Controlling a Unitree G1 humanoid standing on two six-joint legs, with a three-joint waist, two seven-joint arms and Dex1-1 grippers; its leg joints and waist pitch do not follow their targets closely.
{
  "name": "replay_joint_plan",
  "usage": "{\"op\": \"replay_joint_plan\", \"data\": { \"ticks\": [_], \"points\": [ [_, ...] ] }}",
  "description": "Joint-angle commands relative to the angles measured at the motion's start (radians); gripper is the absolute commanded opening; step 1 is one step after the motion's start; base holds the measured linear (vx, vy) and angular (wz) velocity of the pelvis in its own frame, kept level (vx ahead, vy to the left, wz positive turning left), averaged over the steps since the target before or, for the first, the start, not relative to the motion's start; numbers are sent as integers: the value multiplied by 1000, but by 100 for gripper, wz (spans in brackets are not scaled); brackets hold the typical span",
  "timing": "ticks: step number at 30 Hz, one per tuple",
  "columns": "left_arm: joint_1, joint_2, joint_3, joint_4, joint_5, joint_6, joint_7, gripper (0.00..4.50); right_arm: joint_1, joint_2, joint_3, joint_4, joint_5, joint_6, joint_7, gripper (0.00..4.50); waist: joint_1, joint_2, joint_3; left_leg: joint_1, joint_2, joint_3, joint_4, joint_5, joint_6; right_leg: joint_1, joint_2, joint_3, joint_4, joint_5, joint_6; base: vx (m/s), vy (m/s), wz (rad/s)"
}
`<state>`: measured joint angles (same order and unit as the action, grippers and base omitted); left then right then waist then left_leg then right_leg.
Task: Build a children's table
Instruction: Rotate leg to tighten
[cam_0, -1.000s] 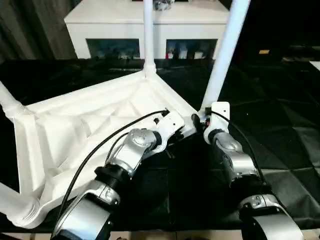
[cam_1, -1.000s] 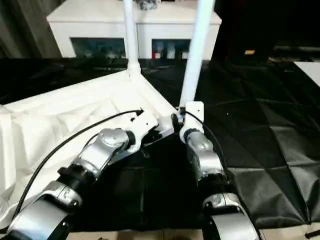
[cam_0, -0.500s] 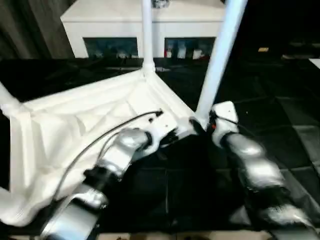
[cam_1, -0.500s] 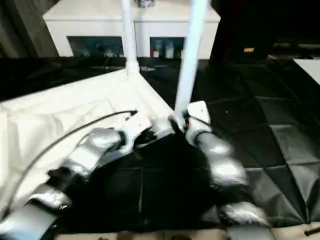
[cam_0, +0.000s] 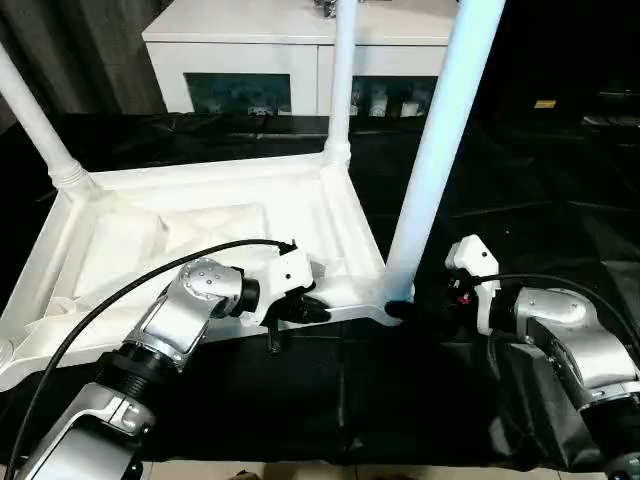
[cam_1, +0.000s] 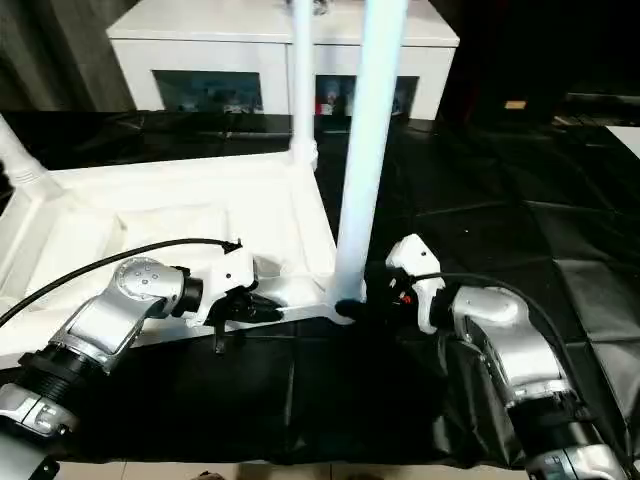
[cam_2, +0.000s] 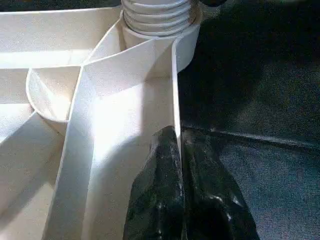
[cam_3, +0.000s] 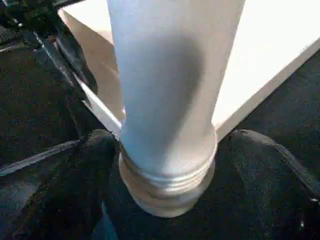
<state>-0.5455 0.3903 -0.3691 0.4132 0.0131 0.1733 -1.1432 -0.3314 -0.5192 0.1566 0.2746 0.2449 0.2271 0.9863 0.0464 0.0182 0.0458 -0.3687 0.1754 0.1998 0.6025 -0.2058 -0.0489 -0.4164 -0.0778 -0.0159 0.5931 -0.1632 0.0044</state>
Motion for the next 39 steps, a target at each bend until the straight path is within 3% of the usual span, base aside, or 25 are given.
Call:
{"op": "replay_joint_plan", "data": {
  "ticks": [1, 7, 13, 22, 26, 28, 29, 30, 31, 32, 33, 34, 35, 37, 38, 39],
  "points": [
    [-9, 2, -16, -17, 5, -11, -14, 0, -10, 0, 4, 11, 9, -4, 15, 394, -2, -10, -60, 12, 48, -19, -74, -196, 63, 48, -54, 26, -62, -181, -264, 0, 0, 0],
    [-11, 7, -12, -25, 2, -2, -19, 0, -23, 6, 6, 51, -6, -4, 35, 334, -1, -11, -60, 11, 48, -20, -73, -192, 67, 48, -54, 24, -62, -198, -262, 0, 0, 0],
    [-9, 8, -12, -23, -1, 0, -26, 0, -37, 37, -20, 66, 28, -4, 35, 280, -2, -9, -61, 11, 48, -20, -74, -189, 64, 49, -52, 23, -61, -190, -263, 0, 0, 0],
    [-4, 9, -18, -27, -1, 4, -36, 0, -18, 59, -20, 61, 47, -6, 64, 267, -4, -9, -62, 12, 48, -20, -72, -180, 68, 50, -52, 23, -59, -175, -270, 0, 0, 0],
    [6, -11, -19, -21, 14, 3, 9, 0, -19, 120, -42, 117, 2, -45, -73, 267, -9, -9, -61, 10, 49, -19, -72, -182, 66, 46, -55, 24, -60, -182, -271, 0, 0, 0],
    [3, -42, -13, -2, 27, 10, 70, 0, -32, 166, -60, 159, -40, -64, -210, 267, -17, -11, -58, 7, 45, -23, -77, -213, 43, 50, -54, 21, -66, -251, -251, 0, 0, 0],
    [2, -52, -10, 4, 29, 13, 88, 0, -35, 179, -64, 170, -51, -66, -249, 267, -20, -11, -57, 11, 45, -22, -79, -231, 29, 45, -51, 22, -70, -291, -237, 0, 0, 0],
    [-5, -96, -3, 30, 40, 27, 156, 0, -45, 232, -82, 201, -79, -59, -383, 267, -25, -6, -56, 11, 44, -22, -79, -243, 22, 38, -52, 24, -71, -306, -234, 0, 0, 0],
    [-10, -125, 1, 47, 46, 38, 198, 0, -51, 264, -93, 218, -93, -50, -462, 267, -26, -9, -57, 14, 43, -25, -80, -260, 6, 41, -52, 22, -75, -339, -220, 0, 0, 0],
    [-28, -192, 16, 89, 57, 67, 307, 0, -66, 322, -105, 252, -120, -47, -597, 267, -29, -6, -56, 13, 44, -26, -82, -263, 1, 40, -51, 23, -76, -346, -214, 0, 0, 0],
    [-50, -266, 39, 138, 66, 95, 432, 0, -86, 381, -119, 289, -148, -51, -726, 267, -37, -4, -51, 17, 42, -24, -83, -295, -18, 30, -46, 22, -80, -375, -208, 0, 0, 0],
    [-56, -284, 46, 150, 67, 101, 463, 0, -92, 395, -123, 298, -155, -53, -756, 267, -39, -6, -55, 25, 40, -28, -81, -326, -31, 28, -49, 21, -86, -413, -197, 0, 0, 0],
    [-68, -321, 68, 173, 56, 111, 518, 0, -105, 417, -124, 313, -156, -55, -782, 267, -39, -7, -57, 19, 39, -30, -83, -320, -22, 36, -50, 21, -86, -401, -189, 0, 0, 0],
    [-90, -379, 108, 216, 36, 111, 610, 0, -132, 454, -125, 347, -161, -73, -837, 266, -38, -5, -56, 24, 40, -24, -80, -327, -5, 27, -46, 23, -90, -358, -197, 0, 0, 0],
    [-104, -417, 135, 245, 25, 108, 668, 0, -151, 478, -127, 373, -166, -89, -876, 266, -39, -8, -57, 26, 35, -22, -78, -324, 3, 27, -44, 22, -92, -354, -199, 0, 0, 0],
    [-136, -456, 161, 303, 33, 73, 770, 0, -189, 515, -113, 416, -170, -117, -887, 266, -38, -8, -58, 19, 32, -24, -79, -309, 14, 34, -47, 22, -92, -358, -196, 0, 0, 0]
  ]
}}
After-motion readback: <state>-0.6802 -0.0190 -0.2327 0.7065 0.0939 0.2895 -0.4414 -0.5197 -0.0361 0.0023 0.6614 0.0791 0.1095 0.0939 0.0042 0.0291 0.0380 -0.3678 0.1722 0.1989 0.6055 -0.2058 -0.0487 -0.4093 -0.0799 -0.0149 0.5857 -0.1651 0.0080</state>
